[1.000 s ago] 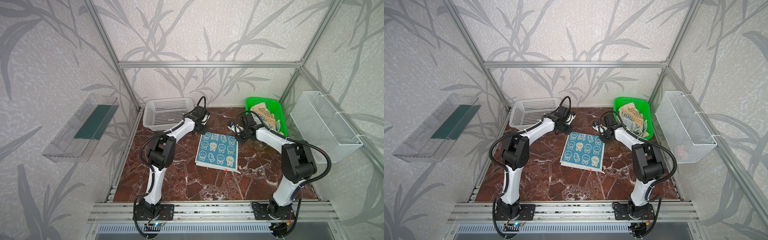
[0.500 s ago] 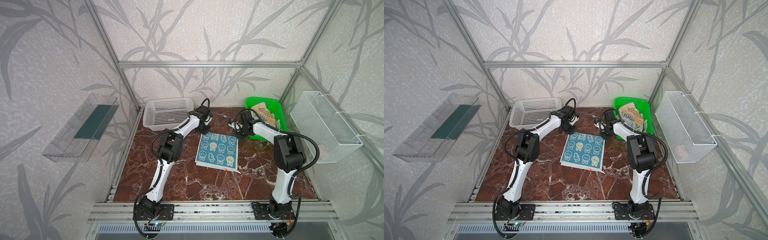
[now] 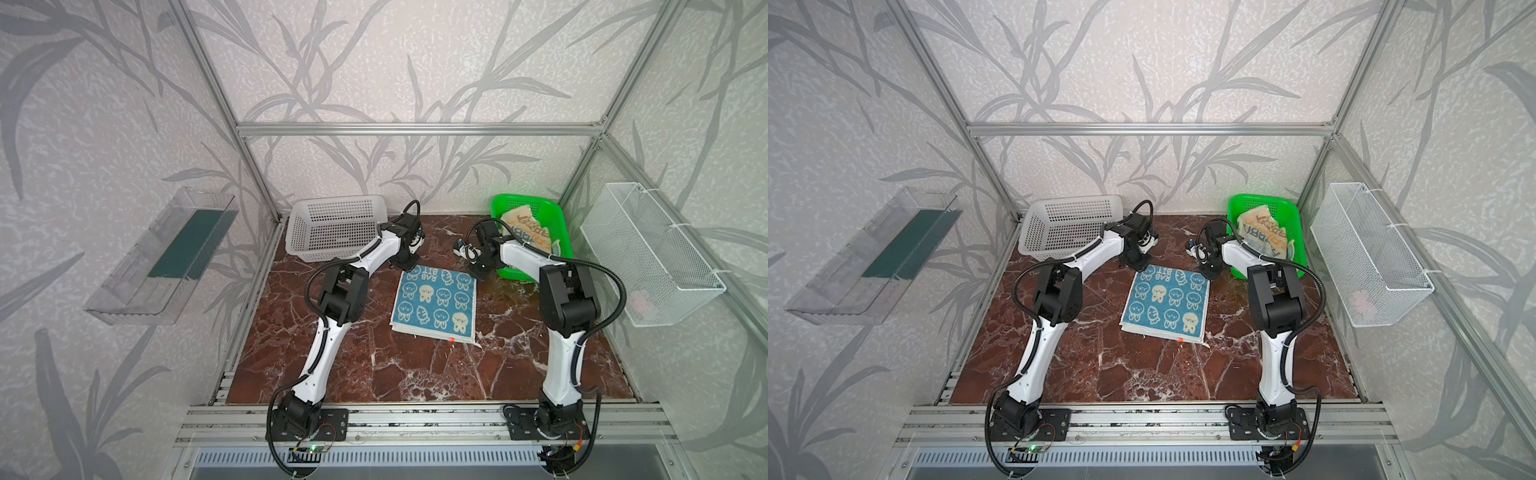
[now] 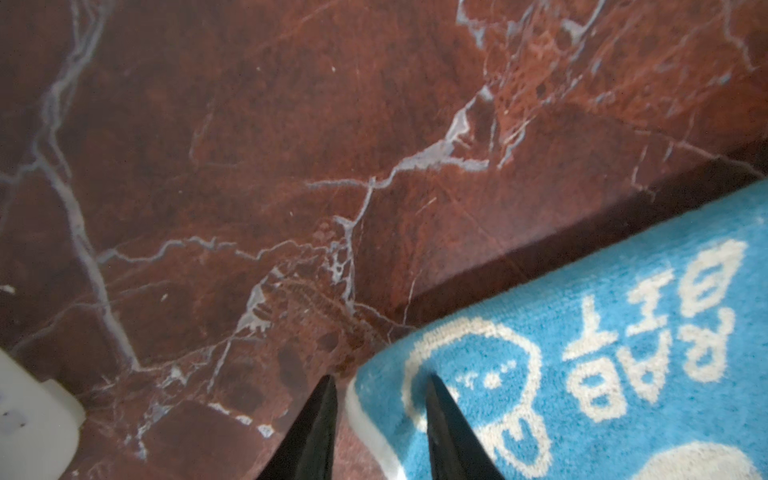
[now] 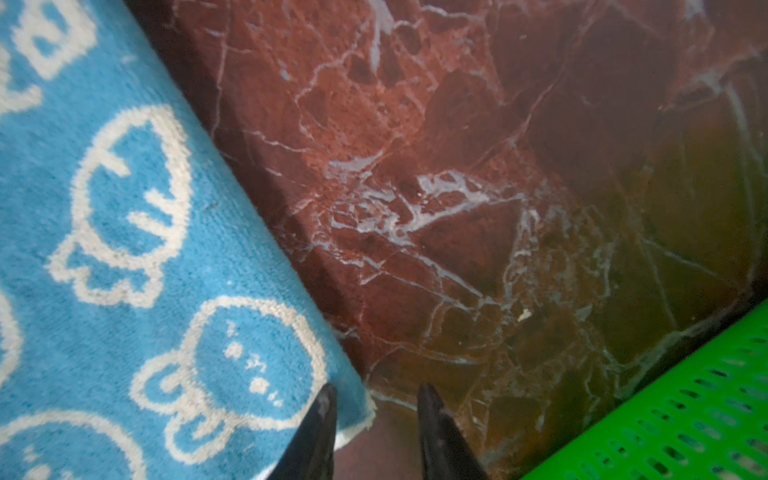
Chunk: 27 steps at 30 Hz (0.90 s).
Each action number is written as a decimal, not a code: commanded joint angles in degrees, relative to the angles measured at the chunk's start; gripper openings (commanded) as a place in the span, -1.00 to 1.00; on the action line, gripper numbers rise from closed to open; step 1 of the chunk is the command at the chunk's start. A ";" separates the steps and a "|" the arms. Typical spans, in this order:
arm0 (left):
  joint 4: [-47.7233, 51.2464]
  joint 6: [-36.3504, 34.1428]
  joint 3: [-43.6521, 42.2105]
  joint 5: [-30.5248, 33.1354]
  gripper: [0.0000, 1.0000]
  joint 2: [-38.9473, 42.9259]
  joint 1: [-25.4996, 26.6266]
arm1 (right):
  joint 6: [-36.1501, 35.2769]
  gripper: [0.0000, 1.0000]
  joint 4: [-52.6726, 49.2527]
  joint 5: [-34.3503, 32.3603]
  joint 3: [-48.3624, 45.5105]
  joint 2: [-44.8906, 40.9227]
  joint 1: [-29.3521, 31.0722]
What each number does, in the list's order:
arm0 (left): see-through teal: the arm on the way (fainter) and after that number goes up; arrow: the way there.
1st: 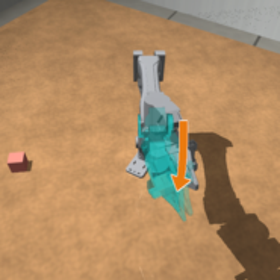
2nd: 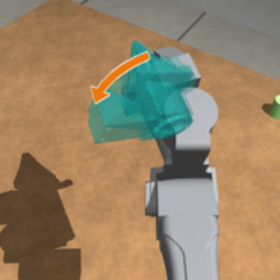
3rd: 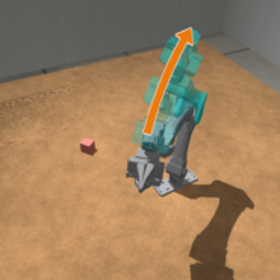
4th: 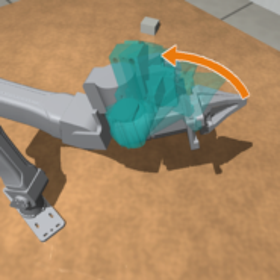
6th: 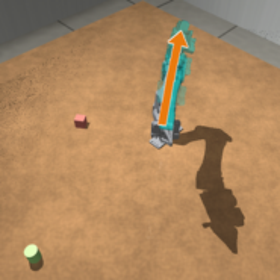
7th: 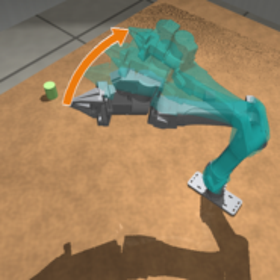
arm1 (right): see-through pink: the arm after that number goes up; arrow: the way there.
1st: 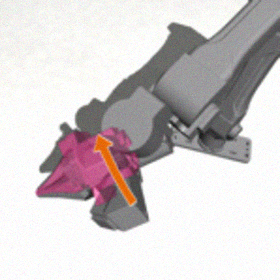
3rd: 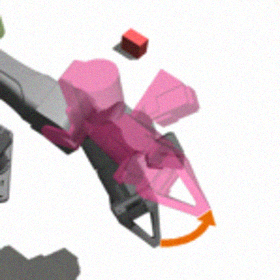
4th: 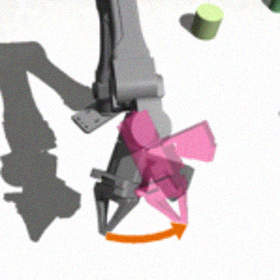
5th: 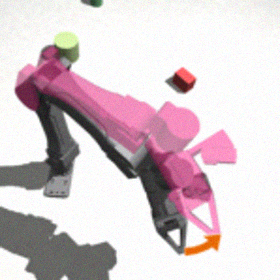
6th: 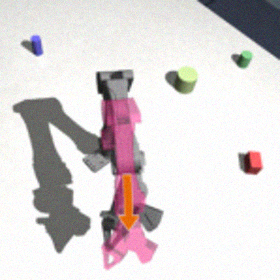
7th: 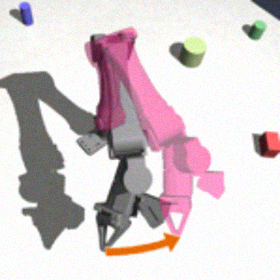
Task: Fold and stack the towels
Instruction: 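Move both grippers to the towel edge farthest from the robot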
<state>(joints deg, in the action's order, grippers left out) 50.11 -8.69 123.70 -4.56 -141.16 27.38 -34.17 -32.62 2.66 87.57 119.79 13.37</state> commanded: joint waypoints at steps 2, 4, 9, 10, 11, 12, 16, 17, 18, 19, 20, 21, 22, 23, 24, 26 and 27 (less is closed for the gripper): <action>2.62 -1.41 2.20 -0.20 -0.27 -2.49 -0.01 | -1.15 -0.31 -3.95 -1.13 1.72 2.85 -0.19; 3.25 -1.42 3.00 -0.41 -0.28 -3.03 0.01 | -1.40 -0.32 -4.27 -1.17 1.90 3.23 -0.18; 4.94 -1.66 5.40 -0.29 -0.34 -4.42 -0.03 | -2.86 -0.32 -5.57 -0.67 2.67 3.98 0.03; 5.14 -1.68 5.79 -0.28 -0.36 -4.55 0.00 | -3.80 -0.33 -6.35 -0.25 3.04 4.09 0.23; 5.55 -1.68 6.19 -0.10 -0.36 -4.69 0.04 | -4.42 -0.33 -6.84 -0.53 3.22 4.03 0.57; 5.70 -1.66 6.30 0.00 -0.36 -4.71 0.01 | -4.59 -0.34 -6.74 -1.07 3.14 3.88 0.90; 5.83 -1.95 6.44 0.56 -0.36 -4.50 0.03 | -4.88 -0.34 -5.81 -0.99 3.30 2.67 1.96; 5.95 -2.03 6.52 0.69 -0.36 -4.46 0.04 | -4.61 -0.34 -5.37 -0.71 3.29 2.37 2.25; 6.10 -2.12 6.56 0.84 -0.36 -4.47 0.00 | -4.44 -0.34 -5.00 -0.32 3.47 2.06 2.41; 6.23 -2.20 6.55 1.11 -0.36 -4.39 -0.04 | -4.20 -0.34 -4.73 0.06 3.57 1.90 2.53; 6.40 -2.21 6.47 1.34 -0.36 -4.30 -0.02 | -4.02 -0.33 -4.64 0.60 3.77 1.86 2.54; 6.65 -2.21 6.46 1.67 -0.36 -4.21 0.00 | -3.88 -0.34 -4.76 0.73 4.19 1.89 2.67; 6.78 -2.30 6.35 1.86 -0.36 -4.14 -0.03 | -3.78 -0.34 -5.27 0.60 4.69 2.13 2.79; 6.91 -2.36 6.08 1.98 -0.36 -4.04 -0.09 | -3.80 -0.34 -5.98 0.51 5.36 2.41 2.97; 7.02 -2.39 5.82 2.19 -0.36 -3.96 -0.06 | -3.86 -0.34 -6.37 0.27 5.78 2.66 3.20; 7.25 -2.52 4.89 2.82 -0.36 -3.61 -0.11 | -3.88 -0.33 -6.58 -0.55 6.04 3.04 3.59; 7.30 -2.56 4.23 3.17 -0.36 -3.38 -0.17 | -3.84 -0.33 -6.67 -0.83 6.14 3.10 3.79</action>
<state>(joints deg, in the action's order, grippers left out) 53.67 -9.56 128.92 -3.40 -144.33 27.35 -38.17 -37.30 1.91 92.09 121.73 16.75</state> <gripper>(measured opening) 0.322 0.332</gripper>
